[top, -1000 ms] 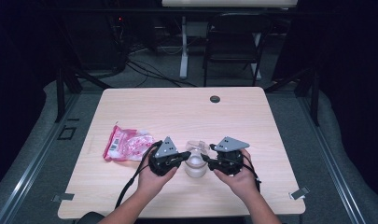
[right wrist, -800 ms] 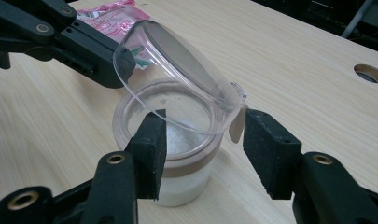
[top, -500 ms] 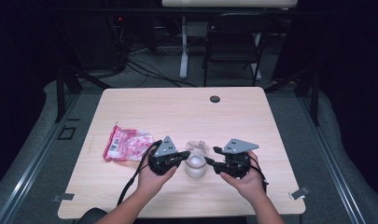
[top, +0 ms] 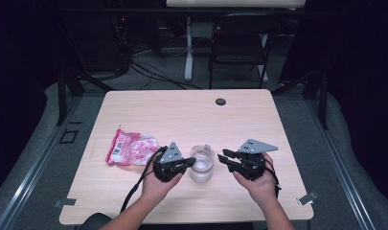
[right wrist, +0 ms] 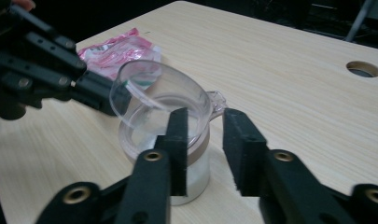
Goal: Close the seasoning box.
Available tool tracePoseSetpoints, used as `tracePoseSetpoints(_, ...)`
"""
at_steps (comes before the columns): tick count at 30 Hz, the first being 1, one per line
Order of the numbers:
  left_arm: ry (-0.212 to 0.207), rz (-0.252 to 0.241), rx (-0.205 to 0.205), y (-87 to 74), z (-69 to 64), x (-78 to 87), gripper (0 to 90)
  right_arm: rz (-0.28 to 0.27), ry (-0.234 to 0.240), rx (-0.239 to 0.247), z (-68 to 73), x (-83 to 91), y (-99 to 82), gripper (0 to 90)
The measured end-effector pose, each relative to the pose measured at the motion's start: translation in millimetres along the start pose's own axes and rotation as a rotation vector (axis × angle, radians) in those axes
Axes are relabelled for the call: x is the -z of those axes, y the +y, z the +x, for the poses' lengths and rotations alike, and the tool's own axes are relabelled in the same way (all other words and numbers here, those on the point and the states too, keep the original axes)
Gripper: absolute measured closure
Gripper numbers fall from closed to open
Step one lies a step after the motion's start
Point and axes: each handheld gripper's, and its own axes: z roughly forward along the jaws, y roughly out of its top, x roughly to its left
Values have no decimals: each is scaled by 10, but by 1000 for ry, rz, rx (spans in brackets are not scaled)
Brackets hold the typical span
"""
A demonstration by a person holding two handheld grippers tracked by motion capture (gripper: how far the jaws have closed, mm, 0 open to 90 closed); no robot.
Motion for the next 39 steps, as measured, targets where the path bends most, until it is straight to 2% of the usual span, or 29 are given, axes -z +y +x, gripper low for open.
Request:
tracePoseSetpoints(4,-3,11,-2,-22,-28,-18,885,-5,-11,8,32,-37,27,786)
tracePoseSetpoints(8,1,16,5,-42,-38,-11,886,-24,-15,14,62,-76,52,787)
tracePoseSetpoints(12,1,15,9,-56,-44,-1,885,-34,9,-5,80,-121,87,776)
tracePoseSetpoints(17,4,20,6,-70,-58,13,884,-8,34,27,159,-220,90,756)
tracePoseSetpoints(39,0,63,12,-166,-76,1,870,30,66,44,189,-331,76,719)
